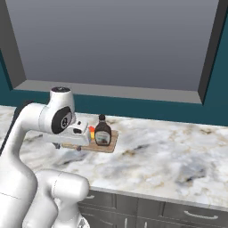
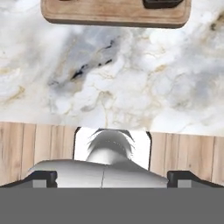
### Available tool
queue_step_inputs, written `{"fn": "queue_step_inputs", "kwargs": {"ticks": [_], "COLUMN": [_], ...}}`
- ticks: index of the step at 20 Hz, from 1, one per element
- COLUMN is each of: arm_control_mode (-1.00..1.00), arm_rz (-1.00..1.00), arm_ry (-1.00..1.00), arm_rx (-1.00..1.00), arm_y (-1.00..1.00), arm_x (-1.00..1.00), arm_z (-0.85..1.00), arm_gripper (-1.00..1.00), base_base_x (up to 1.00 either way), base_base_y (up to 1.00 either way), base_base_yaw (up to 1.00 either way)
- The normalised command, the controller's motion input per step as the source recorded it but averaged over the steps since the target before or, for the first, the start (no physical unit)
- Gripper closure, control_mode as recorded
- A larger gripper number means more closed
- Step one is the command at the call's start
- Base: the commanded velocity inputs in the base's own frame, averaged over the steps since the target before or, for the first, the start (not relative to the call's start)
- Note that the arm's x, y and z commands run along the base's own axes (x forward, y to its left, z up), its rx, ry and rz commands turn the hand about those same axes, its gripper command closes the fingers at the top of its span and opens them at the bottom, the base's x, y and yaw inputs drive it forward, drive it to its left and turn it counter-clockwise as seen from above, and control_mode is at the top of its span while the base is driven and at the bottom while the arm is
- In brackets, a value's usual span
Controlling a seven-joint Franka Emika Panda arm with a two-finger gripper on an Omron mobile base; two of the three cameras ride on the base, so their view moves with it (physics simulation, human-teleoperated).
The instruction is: Retrieve the reheated potato from the microwave, then place the potato, cheese, and condiment on the cutting board.
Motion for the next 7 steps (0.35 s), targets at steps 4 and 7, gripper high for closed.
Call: {"fn": "queue_step_inputs", "kwargs": {"ticks": [4, 7], "arm_control_mode": [-1.0, -1.0], "arm_rz": [0.0, 0.0], "arm_ry": [0.0, -0.02], "arm_rx": [-0.03, -0.02], "arm_y": [0.25, 0.24], "arm_x": [-0.53, -0.52], "arm_z": [-0.05, -0.03], "arm_gripper": [-1.0, -1.0], "base_base_x": [0.0, 0.0], "base_base_y": [0.0, 0.0], "base_base_yaw": [0.0, 0.0]}}
